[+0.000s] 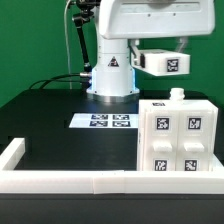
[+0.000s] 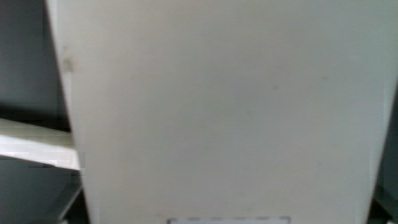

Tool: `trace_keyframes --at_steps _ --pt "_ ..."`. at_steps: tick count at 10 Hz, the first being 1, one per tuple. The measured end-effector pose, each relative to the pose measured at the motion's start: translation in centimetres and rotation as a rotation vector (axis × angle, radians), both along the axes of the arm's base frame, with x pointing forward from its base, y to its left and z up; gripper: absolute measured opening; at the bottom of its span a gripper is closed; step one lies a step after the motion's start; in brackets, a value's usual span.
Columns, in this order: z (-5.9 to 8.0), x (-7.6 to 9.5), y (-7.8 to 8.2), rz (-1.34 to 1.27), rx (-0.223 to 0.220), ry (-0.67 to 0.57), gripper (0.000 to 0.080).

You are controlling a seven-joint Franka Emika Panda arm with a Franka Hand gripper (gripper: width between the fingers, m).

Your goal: Assemble cabinet

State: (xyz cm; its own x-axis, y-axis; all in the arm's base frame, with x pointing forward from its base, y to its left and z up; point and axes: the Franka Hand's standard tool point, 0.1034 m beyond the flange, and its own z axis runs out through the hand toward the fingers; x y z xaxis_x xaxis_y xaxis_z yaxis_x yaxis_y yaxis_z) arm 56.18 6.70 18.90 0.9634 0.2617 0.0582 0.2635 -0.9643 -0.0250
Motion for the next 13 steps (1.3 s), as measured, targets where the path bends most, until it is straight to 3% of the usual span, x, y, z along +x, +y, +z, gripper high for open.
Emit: trace_keyframes --at_steps 4,8,13 --pt "-0.2 0.0 -0.1 0.006 -0.001 0.006 0.0544" --pt "-1.0 3.5 0.6 0.041 0.011 0.009 0.0544" --pt "-2.1 4.1 1.2 0.048 0.015 0.018 0.0544"
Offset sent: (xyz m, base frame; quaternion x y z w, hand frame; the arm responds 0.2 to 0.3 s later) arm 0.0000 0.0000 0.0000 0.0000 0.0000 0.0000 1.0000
